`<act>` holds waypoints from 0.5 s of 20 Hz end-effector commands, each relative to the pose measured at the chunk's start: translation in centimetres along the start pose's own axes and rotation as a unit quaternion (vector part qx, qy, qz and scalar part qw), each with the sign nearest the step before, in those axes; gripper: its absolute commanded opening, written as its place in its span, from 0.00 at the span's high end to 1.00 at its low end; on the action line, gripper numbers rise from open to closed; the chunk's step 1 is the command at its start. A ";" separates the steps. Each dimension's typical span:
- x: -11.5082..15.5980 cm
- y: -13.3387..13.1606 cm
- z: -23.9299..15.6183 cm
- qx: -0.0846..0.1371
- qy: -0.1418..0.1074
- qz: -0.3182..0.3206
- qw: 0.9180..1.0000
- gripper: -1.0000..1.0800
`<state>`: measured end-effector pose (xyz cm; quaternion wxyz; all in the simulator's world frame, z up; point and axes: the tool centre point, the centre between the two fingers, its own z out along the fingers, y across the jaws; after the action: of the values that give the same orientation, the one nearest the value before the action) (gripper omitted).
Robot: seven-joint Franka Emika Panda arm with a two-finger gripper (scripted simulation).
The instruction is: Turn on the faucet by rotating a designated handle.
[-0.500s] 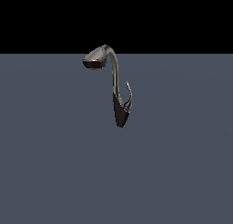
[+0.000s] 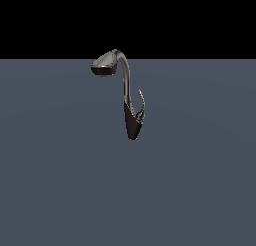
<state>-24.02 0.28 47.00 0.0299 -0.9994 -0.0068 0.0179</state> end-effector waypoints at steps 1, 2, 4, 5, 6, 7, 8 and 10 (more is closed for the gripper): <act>0.2 0.0 0.1 0.004 -0.001 -0.001 1.000 1.00; 0.2 0.0 0.1 0.004 -0.001 -0.001 1.000 1.00; 0.2 0.0 0.1 0.003 -0.001 0.000 1.000 1.00; 0.2 0.0 0.1 0.004 -0.001 0.001 1.000 1.00; 0.3 0.0 0.1 0.005 -0.001 0.002 1.000 1.00; 0.4 -0.1 0.2 0.006 -0.002 0.004 1.000 1.00; 0.5 -0.1 0.2 0.008 -0.002 0.007 1.000 1.00; 0.9 -0.2 0.4 0.014 -0.004 0.015 1.000 1.00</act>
<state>-23.36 0.45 46.73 0.0400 -0.9990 0.0030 0.0209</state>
